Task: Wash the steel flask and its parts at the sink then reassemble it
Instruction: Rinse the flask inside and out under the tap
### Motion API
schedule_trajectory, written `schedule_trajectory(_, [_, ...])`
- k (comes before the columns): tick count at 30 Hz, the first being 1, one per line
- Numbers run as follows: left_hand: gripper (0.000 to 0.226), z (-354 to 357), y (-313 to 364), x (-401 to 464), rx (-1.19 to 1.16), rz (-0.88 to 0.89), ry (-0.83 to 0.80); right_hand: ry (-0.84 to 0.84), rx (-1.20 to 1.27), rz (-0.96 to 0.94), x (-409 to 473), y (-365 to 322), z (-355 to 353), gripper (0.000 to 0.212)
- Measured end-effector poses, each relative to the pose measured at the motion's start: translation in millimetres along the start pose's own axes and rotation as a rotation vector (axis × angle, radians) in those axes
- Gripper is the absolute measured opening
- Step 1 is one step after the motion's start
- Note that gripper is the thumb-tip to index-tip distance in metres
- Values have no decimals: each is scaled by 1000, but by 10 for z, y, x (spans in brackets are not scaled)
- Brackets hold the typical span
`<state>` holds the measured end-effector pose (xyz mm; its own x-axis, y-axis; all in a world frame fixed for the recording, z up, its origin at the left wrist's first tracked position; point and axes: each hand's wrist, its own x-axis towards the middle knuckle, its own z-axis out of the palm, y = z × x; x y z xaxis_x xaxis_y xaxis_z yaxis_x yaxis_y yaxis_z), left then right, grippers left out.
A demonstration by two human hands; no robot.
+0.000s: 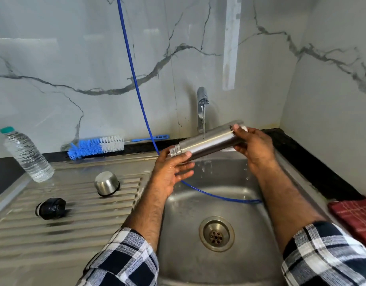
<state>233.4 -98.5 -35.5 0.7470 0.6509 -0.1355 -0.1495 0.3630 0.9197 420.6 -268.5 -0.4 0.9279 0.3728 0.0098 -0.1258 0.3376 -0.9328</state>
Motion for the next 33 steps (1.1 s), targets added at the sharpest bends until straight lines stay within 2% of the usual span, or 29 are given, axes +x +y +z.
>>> schedule_trajectory(3, [53, 0, -56, -61, 321, -47, -98, 23, 9, -132, 11, 19, 115, 54])
schedule_trajectory(7, [70, 51, -242, -54, 617, -93, -162, -123, -104, -217, -113, 58, 376, 63])
schedule_trajectory(11, [77, 58, -288, -51, 850, -122, -221, -206, -253, -252, -224, 137, 525, 60])
schedule_trajectory(14, [73, 87, -265, -87, 887, -134, -233, -216, -294, -262, -276, 139, 546, 69])
schedule_trajectory(18, [69, 142, -237, -115, 881, -91, -232, -222, -273, -279, -295, 83, 522, 55])
schedule_trajectory(23, [66, 166, -216, -117, 803, 51, -124, -178, -212, -284, -212, 5, 429, 41])
schedule_trajectory(25, [63, 155, -201, -117, 775, 86, -85, -134, -173, -266, -131, -23, 328, 42])
schedule_trajectory(28, [64, 160, -187, -120, 753, 117, -50, -142, -162, -184, -93, -61, 212, 62])
schedule_trajectory(31, [67, 181, -202, -121, 813, 144, -58, -157, -371, -187, -160, -66, 218, 90])
schedule_trajectory(33, [74, 188, -205, -128, 875, 129, -112, -167, -521, -225, -242, -120, 256, 101])
